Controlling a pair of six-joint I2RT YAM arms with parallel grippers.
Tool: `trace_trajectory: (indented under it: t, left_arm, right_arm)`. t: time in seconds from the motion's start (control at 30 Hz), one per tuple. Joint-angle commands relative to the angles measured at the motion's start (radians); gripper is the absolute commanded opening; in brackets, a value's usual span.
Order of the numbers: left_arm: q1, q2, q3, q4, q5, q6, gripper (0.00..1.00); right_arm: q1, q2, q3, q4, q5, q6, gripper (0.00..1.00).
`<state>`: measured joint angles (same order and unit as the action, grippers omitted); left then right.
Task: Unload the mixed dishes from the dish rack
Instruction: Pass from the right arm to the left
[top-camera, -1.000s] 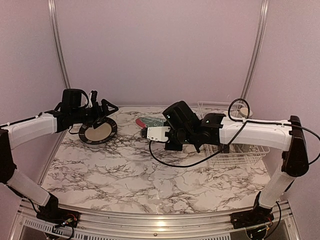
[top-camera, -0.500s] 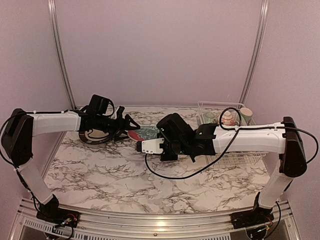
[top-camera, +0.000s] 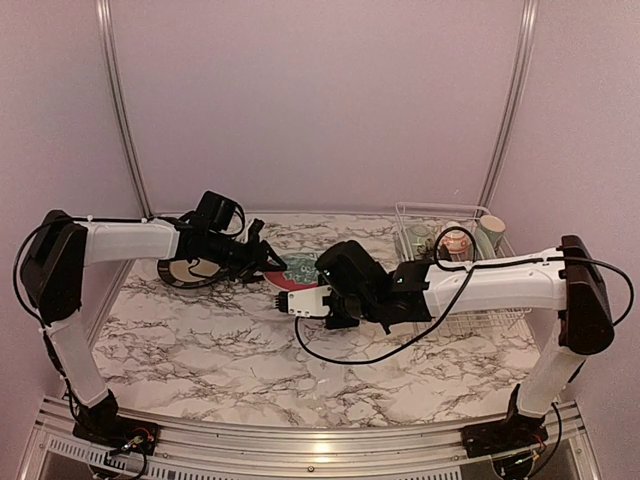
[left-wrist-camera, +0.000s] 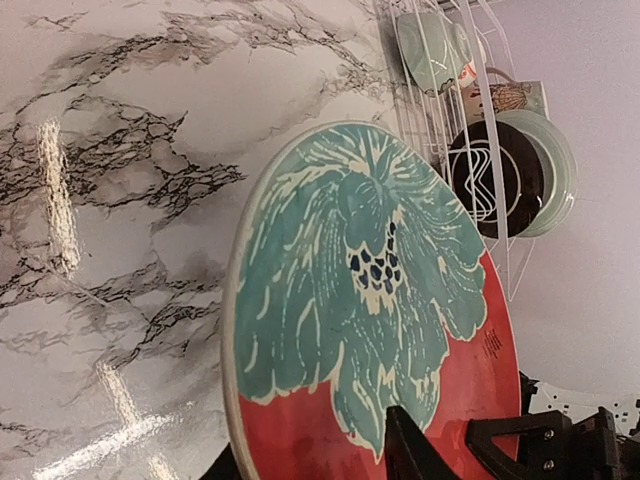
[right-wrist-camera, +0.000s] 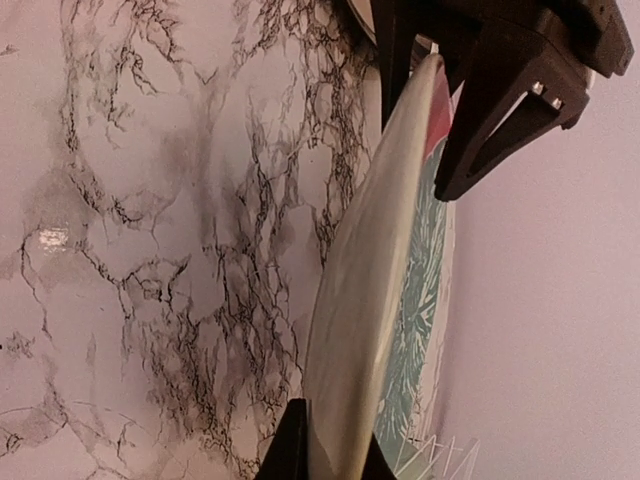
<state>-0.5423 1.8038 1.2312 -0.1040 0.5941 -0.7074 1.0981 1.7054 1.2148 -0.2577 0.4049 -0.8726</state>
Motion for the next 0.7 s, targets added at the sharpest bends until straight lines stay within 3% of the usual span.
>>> trace_trajectory:
  t: [0.0, 0.23, 0.33, 0.43, 0.5, 0.6, 0.67]
  left_arm:
    - [-0.026, 0.03, 0.065, -0.05, 0.022, 0.041, 0.37]
    - [-0.027, 0.036, 0.078, -0.046, 0.022, 0.043, 0.14]
    - [-0.025, 0.03, 0.077, -0.019, 0.035, 0.024, 0.01]
    - [-0.019, 0.026, 0.074, 0.006, 0.036, 0.003, 0.0]
    - [-0.013, 0.022, 0.073, 0.024, 0.047, -0.004, 0.0]
    - [0.003, 0.013, 0.057, 0.068, 0.056, -0.039, 0.0]
    - [0.022, 0.0, 0.041, 0.109, 0.058, -0.066, 0.0]
  right_arm:
    - [0.01, -0.05, 0.014, 0.171, 0.078, -0.027, 0.0]
    - [0.013, -0.058, -0.004, 0.189, 0.088, -0.027, 0.0]
    - [0.013, -0.062, -0.017, 0.196, 0.095, -0.029, 0.1]
    - [0.014, -0.064, -0.029, 0.203, 0.118, -0.029, 0.14]
    - [0.014, -0.066, -0.038, 0.205, 0.123, -0.027, 0.25]
    - [0.014, -0.073, -0.039, 0.185, 0.116, -0.012, 0.55]
    - [0.014, -0.085, -0.036, 0.158, 0.094, 0.008, 0.68]
